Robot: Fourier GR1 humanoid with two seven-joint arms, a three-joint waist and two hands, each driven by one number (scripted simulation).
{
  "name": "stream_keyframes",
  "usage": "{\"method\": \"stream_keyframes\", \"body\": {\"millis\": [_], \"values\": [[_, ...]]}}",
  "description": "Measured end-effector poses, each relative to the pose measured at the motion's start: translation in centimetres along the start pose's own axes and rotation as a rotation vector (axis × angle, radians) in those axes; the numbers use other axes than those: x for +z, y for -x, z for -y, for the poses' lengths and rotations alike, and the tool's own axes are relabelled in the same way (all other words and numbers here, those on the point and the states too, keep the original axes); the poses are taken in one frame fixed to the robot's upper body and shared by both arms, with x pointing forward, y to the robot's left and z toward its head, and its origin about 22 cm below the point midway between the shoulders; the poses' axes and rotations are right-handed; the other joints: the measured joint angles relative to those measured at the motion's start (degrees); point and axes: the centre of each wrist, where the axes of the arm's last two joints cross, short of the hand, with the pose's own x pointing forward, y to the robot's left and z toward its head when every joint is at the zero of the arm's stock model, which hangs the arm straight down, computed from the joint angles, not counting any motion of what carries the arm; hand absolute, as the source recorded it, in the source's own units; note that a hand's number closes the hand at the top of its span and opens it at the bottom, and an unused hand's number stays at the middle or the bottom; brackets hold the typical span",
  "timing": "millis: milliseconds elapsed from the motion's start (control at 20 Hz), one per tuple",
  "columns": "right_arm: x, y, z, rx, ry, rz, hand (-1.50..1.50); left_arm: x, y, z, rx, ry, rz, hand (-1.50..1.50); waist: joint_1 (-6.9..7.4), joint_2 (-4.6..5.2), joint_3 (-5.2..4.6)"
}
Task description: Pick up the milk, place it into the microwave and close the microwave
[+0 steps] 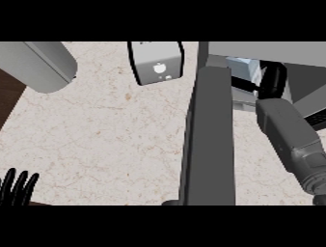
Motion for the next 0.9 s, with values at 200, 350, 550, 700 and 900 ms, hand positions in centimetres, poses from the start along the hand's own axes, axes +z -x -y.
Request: {"method": "stream_keyframes", "body": {"millis": [200,350,550,700,900], "values": [[-0.6,-0.2,0.3,0.036,0.039,0.003,1.5,-0.2,0.2,0.0,0.001,0.007,-0.004,-1.5,0.29,0.17,0.01],[0.0,1.3,1.1,0.116,0.061,-0.055,-1.5,-0.4,0.3,-0.1,-0.001,0.015,-0.002,-1.5,0.39,0.63,-0.2],[2.5,5.1,3.5,0.352,0.088,-0.2,-1.5,-0.9,0.3,-0.1,-0.008,0.033,0.008,-1.5,1.06,1.57,-0.52],[3.1,5.9,4.0,0.452,0.103,-0.238,-1.5,-1.2,0.3,-0.1,-0.013,0.044,0.009,-1.5,2.29,1.58,-0.67],[2.9,4.4,2.3,0.448,0.005,-0.131,-1.5,-1.6,0.6,0.0,-0.012,0.054,0.004,-1.5,2.93,1.15,-0.31]]}}
